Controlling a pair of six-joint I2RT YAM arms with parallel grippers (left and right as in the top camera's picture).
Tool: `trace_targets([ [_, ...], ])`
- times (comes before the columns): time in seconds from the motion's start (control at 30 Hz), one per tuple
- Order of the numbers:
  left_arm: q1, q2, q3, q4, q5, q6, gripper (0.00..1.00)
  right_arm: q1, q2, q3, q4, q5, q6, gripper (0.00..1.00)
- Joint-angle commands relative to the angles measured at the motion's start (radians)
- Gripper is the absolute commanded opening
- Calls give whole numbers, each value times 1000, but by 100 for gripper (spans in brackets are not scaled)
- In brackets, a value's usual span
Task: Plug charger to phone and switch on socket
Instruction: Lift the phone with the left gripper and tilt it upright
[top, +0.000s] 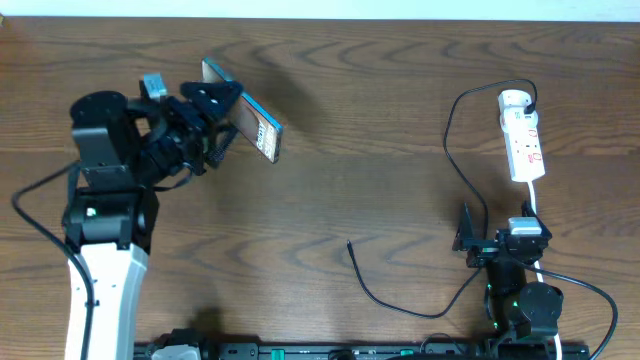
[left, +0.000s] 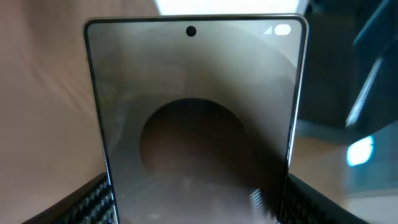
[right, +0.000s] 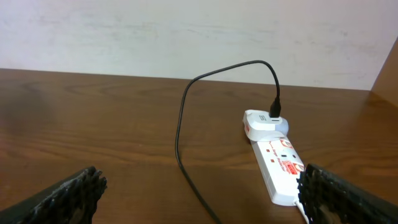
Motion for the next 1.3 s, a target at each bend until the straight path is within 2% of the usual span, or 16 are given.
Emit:
trace_targets([
  [0.0,52,25,24,13,206,-315,7,5,1,-1,-5,4,10,99],
  [0.3,97,47,24,13,295,-654,7,5,0,-1,-5,4,10,99],
  [0.47,97,47,24,13,291,-771,7,5,0,-1,-5,4,10,99],
  [0.9,101,48,24,13,245,-772,7,5,0,-1,-5,4,10,99],
  [1.0,101,48,24,13,230,-742,7,5,1,-1,-5,4,10,99],
  [1.07,101,48,24,11,188,-655,8,5,1,-1,-5,4,10,99],
  [1.27,100,48,24,-125,-25,-166,8,5,1,-1,-5,4,10,99],
])
